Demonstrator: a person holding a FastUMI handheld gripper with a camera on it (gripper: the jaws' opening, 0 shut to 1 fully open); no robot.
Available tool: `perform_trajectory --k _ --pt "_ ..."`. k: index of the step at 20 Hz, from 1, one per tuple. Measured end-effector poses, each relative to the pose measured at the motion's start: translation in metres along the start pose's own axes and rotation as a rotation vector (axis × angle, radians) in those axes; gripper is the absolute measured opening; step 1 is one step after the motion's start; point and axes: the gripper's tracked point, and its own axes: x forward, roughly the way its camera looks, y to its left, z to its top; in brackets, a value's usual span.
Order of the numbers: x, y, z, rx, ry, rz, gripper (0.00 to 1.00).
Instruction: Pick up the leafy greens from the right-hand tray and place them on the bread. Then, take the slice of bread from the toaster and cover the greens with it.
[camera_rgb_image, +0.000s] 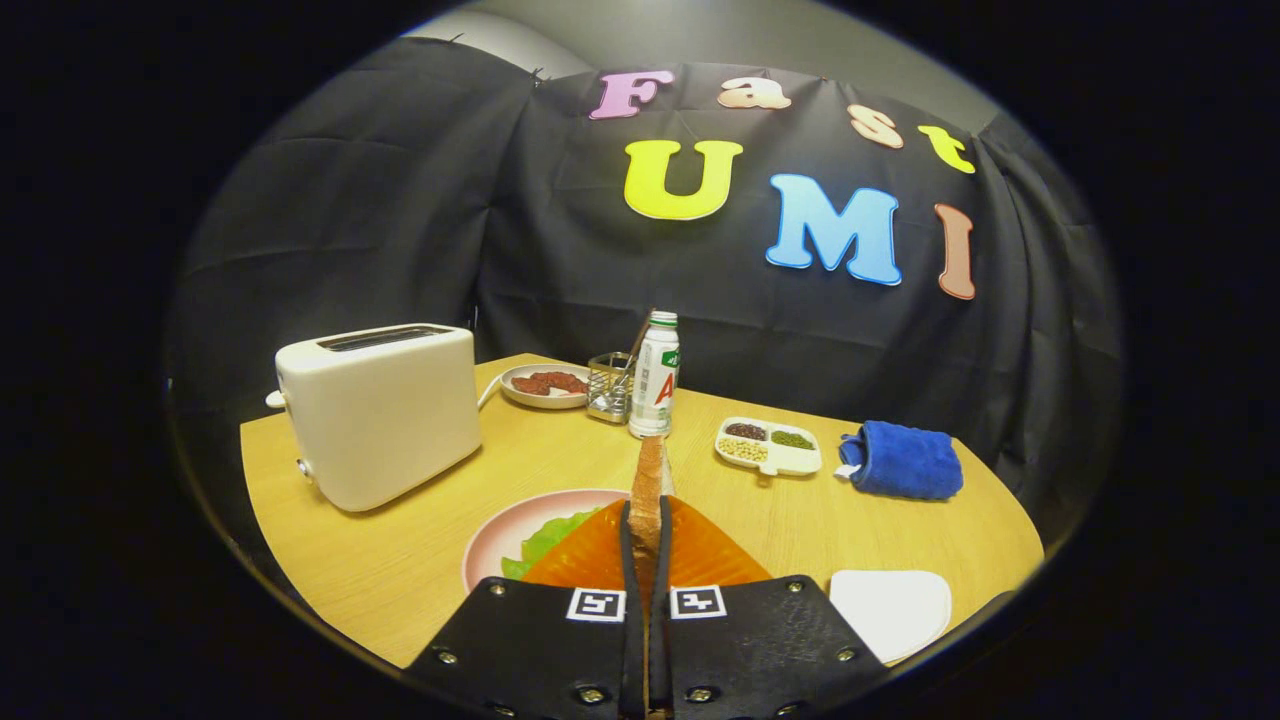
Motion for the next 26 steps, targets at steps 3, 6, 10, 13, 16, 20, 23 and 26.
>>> perform_trajectory --k 3,6,10,13,16,20,23,26 --pt "0.004 0.02 -0.01 0.014 0.028 0.055 0.02" --pt "0.009 0.038 -0.026 0.062 0.081 0.116 0.02" --pt "0.013 0.048 -0.04 0.102 0.128 0.15 0.02" --pt "0.016 0.054 -0.049 0.127 0.154 0.166 0.02" --pt "0.016 0.056 -0.054 0.171 0.168 0.182 0.02" --pt "0.016 0.058 -0.058 0.227 0.178 0.203 0.03" --pt "0.018 0.057 -0.056 0.215 0.163 0.193 0.02" --pt "0.018 0.059 -0.055 0.256 0.163 0.195 0.02"
